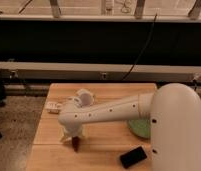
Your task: Place the pepper in the ceramic cup
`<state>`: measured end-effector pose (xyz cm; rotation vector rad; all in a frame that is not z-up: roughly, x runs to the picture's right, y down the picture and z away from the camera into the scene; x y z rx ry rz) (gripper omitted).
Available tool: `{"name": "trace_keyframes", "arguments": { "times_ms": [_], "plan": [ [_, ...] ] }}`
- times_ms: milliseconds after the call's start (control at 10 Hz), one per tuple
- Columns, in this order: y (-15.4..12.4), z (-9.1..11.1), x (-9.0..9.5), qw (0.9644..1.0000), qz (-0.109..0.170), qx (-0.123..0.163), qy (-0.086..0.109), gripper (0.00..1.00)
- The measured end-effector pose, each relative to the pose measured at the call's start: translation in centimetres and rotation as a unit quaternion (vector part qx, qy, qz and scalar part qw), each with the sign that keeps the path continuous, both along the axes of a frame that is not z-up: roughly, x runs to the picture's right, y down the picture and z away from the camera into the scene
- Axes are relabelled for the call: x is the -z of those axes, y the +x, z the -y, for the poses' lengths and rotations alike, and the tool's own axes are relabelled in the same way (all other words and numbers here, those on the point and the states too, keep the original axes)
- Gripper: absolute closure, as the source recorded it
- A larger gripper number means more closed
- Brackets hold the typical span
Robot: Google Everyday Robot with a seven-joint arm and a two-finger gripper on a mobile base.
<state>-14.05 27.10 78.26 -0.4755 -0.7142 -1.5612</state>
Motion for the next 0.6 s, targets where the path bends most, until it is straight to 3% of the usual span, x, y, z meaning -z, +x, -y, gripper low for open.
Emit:
{"name": "trace_keyframes", "arguments": {
  "times_ms": [400, 600],
  "plan": [
    [0.17, -0.08, 0.06, 1.0, 0.0, 0.005, -0.001, 0.9],
    [0.73, 0.09, 0.44, 1.0, -0.002, 0.004, 0.002, 1.0]
  ]
}}
